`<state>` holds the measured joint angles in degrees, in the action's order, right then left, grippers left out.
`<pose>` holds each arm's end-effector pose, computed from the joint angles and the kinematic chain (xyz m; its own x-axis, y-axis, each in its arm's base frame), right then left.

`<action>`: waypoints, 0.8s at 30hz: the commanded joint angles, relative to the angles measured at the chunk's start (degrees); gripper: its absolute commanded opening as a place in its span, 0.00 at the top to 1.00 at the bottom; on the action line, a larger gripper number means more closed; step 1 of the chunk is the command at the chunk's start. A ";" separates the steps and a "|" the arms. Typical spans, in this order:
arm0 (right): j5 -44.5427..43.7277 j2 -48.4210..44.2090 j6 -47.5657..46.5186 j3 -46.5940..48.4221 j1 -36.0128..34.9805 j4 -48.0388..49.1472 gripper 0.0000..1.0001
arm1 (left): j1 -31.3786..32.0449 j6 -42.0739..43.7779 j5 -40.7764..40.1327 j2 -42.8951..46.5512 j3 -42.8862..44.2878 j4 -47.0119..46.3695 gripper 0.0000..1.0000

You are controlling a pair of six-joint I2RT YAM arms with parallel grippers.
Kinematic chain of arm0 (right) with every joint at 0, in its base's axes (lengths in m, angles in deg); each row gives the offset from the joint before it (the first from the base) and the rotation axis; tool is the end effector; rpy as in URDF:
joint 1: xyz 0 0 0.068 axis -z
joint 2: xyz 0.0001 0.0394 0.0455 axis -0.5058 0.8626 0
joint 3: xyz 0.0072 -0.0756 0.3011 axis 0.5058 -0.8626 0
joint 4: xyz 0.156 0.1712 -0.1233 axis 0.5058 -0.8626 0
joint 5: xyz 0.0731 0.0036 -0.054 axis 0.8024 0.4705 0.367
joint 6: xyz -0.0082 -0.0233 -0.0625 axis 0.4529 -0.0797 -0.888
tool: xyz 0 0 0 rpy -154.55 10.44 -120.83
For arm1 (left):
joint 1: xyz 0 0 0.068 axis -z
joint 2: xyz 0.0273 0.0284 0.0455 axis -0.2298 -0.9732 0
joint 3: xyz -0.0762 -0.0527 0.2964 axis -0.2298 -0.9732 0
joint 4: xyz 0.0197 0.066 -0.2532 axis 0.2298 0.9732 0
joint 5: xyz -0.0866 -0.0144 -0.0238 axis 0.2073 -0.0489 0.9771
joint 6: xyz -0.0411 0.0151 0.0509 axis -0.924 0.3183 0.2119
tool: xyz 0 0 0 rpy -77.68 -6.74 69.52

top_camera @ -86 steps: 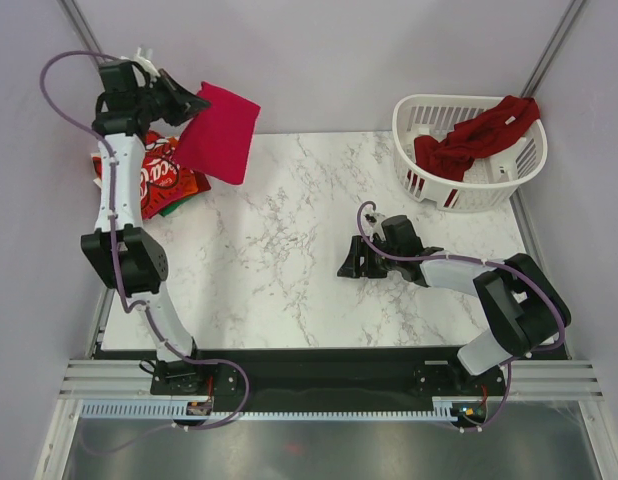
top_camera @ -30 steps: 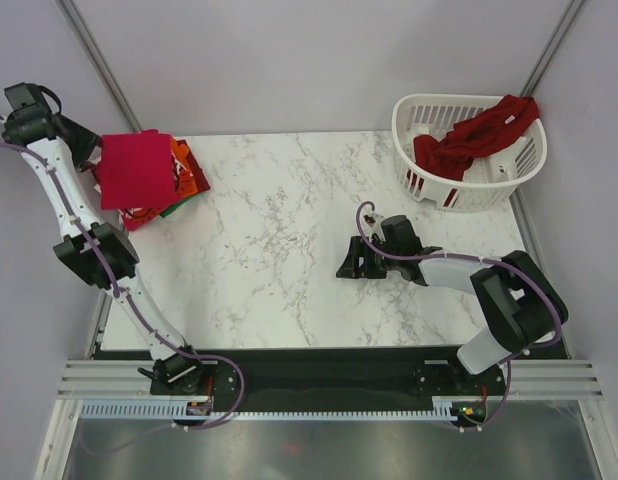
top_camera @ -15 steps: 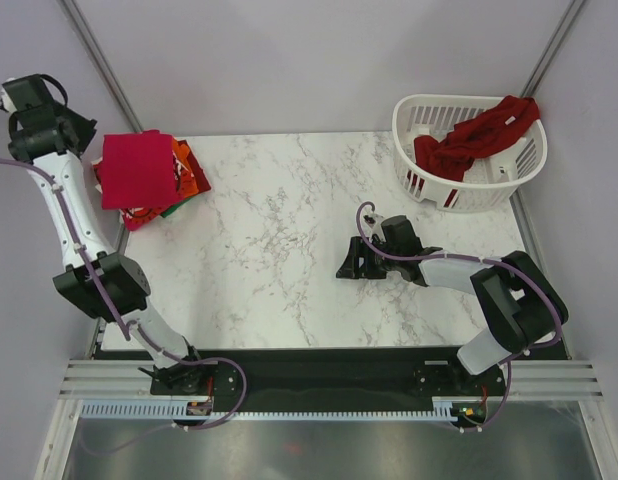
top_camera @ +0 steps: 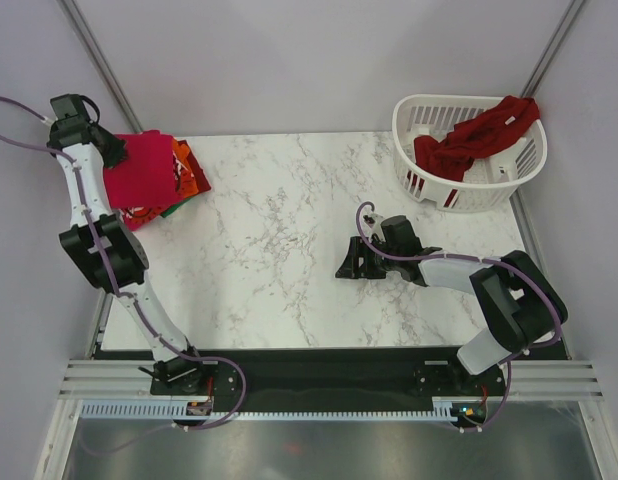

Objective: Fold and stack the t-shirts
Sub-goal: Neatly place the folded tshirt to the corner

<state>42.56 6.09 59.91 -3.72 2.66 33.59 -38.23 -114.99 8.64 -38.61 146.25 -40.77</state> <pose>0.2586 0.1618 0.1710 -0.8845 0.0487 -0.4639 -0.2829 0.7348 0.6165 0.4442 0.2034 0.3760 -0.3155 -0.7483 -0.5836 -0.6670 0.6123 -0.4245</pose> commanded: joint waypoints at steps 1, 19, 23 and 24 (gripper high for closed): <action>1.31 0.68 -0.64 0.34 0.22 2.23 0.25 | -0.01 2.87 2.14 -4.16 4.41 -3.03 0.98; 2.45 2.79 -0.64 1.66 0.57 2.05 0.25 | 2.80 5.15 -1.29 -19.20 23.31 -4.35 0.91; 2.45 2.62 -0.56 1.57 0.57 2.14 0.25 | 4.38 5.59 -0.24 -13.42 23.05 -4.70 0.61; 2.45 2.62 -0.64 1.48 0.57 2.14 0.25 | 4.91 5.77 -0.76 -12.00 23.05 -4.87 0.56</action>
<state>44.92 7.91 59.95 -3.09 2.94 35.39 -35.07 -110.88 7.33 -57.64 166.78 -43.00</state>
